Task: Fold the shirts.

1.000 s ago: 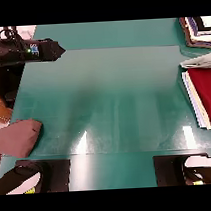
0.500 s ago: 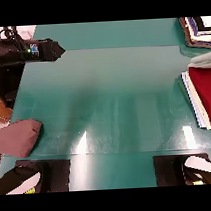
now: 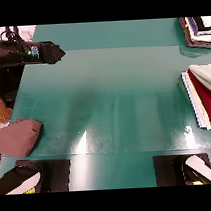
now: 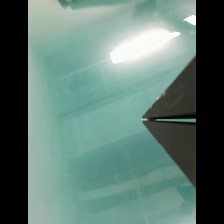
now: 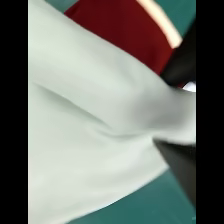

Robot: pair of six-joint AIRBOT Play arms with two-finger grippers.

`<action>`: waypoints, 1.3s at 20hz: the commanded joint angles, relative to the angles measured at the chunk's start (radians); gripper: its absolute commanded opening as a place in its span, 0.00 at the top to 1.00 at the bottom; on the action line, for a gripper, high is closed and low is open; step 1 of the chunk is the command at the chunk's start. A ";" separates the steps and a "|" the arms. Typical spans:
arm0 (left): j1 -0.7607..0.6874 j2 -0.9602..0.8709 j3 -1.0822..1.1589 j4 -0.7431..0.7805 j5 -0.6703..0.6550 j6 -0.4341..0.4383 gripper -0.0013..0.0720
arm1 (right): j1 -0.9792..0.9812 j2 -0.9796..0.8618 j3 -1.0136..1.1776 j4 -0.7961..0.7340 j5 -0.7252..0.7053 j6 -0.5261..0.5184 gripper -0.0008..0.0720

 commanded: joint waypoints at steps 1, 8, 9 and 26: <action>-0.001 0.000 0.000 0.000 -0.008 0.025 0.95 | -0.107 0.082 -0.183 -0.079 0.012 0.006 0.17; -0.001 0.000 0.000 -0.001 -0.010 0.028 0.95 | -0.005 0.103 -0.132 0.159 -0.014 0.005 0.17; -0.001 0.000 0.000 -0.001 -0.011 0.027 0.95 | 0.062 0.103 -0.101 0.199 -0.025 0.005 0.17; -0.001 0.000 0.000 -0.011 0.058 0.021 0.95 | 0.920 0.103 0.046 -0.016 -0.225 0.002 0.96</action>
